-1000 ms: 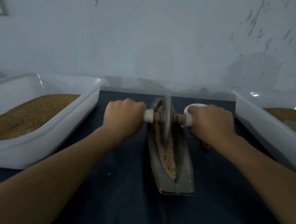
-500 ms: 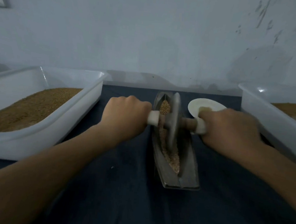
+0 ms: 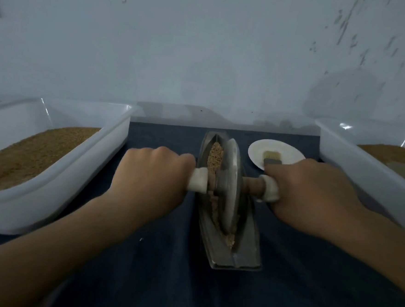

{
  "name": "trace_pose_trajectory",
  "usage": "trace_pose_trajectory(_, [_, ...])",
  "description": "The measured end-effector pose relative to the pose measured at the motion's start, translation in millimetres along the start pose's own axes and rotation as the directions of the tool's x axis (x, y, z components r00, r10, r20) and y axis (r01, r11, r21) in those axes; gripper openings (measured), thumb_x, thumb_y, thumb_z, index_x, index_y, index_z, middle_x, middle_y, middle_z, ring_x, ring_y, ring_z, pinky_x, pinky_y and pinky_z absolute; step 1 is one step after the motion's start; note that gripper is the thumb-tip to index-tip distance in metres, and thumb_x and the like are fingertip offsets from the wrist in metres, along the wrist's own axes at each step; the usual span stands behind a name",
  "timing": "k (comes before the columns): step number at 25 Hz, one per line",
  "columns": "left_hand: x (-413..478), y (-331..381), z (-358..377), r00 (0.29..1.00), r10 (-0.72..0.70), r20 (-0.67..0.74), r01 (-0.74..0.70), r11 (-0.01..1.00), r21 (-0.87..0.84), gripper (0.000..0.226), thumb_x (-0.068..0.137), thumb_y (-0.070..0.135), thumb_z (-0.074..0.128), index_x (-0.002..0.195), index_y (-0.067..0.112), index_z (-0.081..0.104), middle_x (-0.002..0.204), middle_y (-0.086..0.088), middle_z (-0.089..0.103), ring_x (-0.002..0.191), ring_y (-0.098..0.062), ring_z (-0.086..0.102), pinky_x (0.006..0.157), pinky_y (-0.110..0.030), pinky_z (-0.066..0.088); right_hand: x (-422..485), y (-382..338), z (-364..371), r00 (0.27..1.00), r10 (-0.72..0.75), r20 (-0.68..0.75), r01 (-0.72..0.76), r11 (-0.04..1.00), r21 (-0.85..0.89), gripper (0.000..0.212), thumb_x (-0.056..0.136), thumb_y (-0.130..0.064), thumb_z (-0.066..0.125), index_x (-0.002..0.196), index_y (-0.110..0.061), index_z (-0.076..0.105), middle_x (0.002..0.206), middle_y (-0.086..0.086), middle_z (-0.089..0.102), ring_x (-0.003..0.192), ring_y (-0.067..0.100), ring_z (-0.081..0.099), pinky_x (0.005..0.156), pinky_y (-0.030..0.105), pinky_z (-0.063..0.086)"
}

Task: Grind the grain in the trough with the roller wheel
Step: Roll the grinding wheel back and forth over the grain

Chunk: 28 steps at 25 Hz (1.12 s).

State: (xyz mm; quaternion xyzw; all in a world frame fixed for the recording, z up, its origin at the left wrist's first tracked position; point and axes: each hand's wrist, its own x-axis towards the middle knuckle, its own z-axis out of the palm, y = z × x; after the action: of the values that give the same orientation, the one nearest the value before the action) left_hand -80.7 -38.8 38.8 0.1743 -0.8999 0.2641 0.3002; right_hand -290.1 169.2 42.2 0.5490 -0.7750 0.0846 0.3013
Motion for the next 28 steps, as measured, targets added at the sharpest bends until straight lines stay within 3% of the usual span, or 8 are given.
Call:
trace_pose_trajectory(2, [12, 3, 9, 0.992, -0.091, 0.083, 0.086, 0.994, 0.064, 0.036, 0.065, 0.03, 0.075, 0.066, 0.027, 0.04, 0.055, 0.007, 0.029, 0.044, -0.019, 0.027, 0.047, -0.021, 0.011, 21, -3, 6, 0.999, 0.043, -0.003, -0.043, 0.995, -0.086, 0.024, 0.063, -0.039, 0.07, 0.068, -0.033, 0.048, 0.056, -0.015, 0.028, 0.046, 0.005, 0.023, 0.046, 0.018, 0.016])
trace_pose_trajectory(7, [79, -3, 31, 0.935, -0.205, 0.288, 0.194, 0.979, 0.065, 0.011, 0.09, 0.03, 0.061, 0.096, 0.022, 0.064, 0.082, -0.002, 0.059, 0.073, -0.025, 0.062, 0.059, -0.033, 0.042, 92, -7, 29, 0.928, 0.239, 0.287, -0.241, 0.97, -0.026, 0.013, 0.085, -0.037, 0.07, 0.091, -0.027, 0.063, 0.089, -0.001, 0.063, 0.077, 0.022, 0.057, 0.064, 0.032, 0.04])
trace_pose_trajectory(13, [12, 8, 1, 0.998, -0.004, -0.061, 0.008, 0.998, 0.069, 0.039, 0.058, 0.02, 0.068, 0.067, 0.024, 0.031, 0.054, 0.007, 0.025, 0.041, -0.021, 0.022, 0.052, -0.02, 0.003, 0, -3, 10, 0.996, 0.08, 0.035, -0.08, 0.997, -0.003, 0.019, 0.065, -0.044, 0.062, 0.068, -0.036, 0.044, 0.055, -0.015, 0.034, 0.045, 0.006, 0.031, 0.044, 0.018, 0.018])
trace_pose_trajectory(16, [23, 9, 16, 0.993, -0.111, 0.039, 0.106, 0.989, 0.103, 0.03, 0.067, 0.019, 0.068, 0.066, 0.022, 0.038, 0.055, 0.004, 0.031, 0.045, -0.02, 0.025, 0.049, -0.022, 0.008, 26, -5, 16, 0.993, 0.114, -0.004, -0.114, 0.989, -0.091, 0.023, 0.065, -0.039, 0.07, 0.066, -0.031, 0.048, 0.056, -0.013, 0.035, 0.046, 0.006, 0.026, 0.047, 0.018, 0.017])
trace_pose_trajectory(21, [75, 1, 34, 0.951, -0.214, 0.222, 0.208, 0.977, 0.051, 0.012, 0.086, 0.031, 0.064, 0.087, 0.019, 0.061, 0.071, -0.001, 0.046, 0.07, -0.029, 0.061, 0.057, -0.032, 0.037, 89, -8, 30, 0.948, 0.221, 0.229, -0.225, 0.974, -0.009, 0.011, 0.086, -0.034, 0.069, 0.088, -0.025, 0.063, 0.081, -0.002, 0.059, 0.075, 0.023, 0.055, 0.062, 0.033, 0.04])
trace_pose_trajectory(23, [57, 3, 25, 0.966, -0.187, 0.178, 0.182, 0.982, 0.043, 0.02, 0.082, 0.032, 0.066, 0.078, 0.021, 0.05, 0.067, 0.002, 0.04, 0.062, -0.027, 0.057, 0.053, -0.029, 0.032, 68, -6, 22, 0.972, 0.172, 0.161, -0.167, 0.985, -0.042, 0.012, 0.08, -0.035, 0.07, 0.082, -0.029, 0.061, 0.071, -0.007, 0.048, 0.064, 0.02, 0.049, 0.056, 0.028, 0.034])
trace_pose_trajectory(26, [6, 10, 3, 0.998, -0.061, -0.024, 0.061, 0.998, 0.001, 0.04, 0.064, 0.028, 0.07, 0.068, 0.026, 0.031, 0.054, 0.008, 0.027, 0.043, -0.018, 0.023, 0.05, -0.019, 0.007, 15, -8, 5, 0.995, -0.008, -0.096, 0.0, 0.996, -0.085, 0.024, 0.062, -0.041, 0.066, 0.065, -0.03, 0.045, 0.058, -0.016, 0.017, 0.049, 0.002, 0.012, 0.049, 0.017, 0.009])
trace_pose_trajectory(28, [0, 6, 5, 0.998, -0.056, -0.031, 0.055, 0.998, -0.007, 0.038, 0.061, 0.026, 0.068, 0.065, 0.026, 0.03, 0.052, 0.009, 0.024, 0.043, -0.015, 0.016, 0.052, -0.019, 0.004, 11, -3, 5, 0.994, -0.051, -0.1, 0.044, 0.997, -0.068, 0.026, 0.058, -0.042, 0.063, 0.065, -0.032, 0.04, 0.058, -0.017, 0.013, 0.049, 0.002, 0.008, 0.051, 0.015, 0.008])
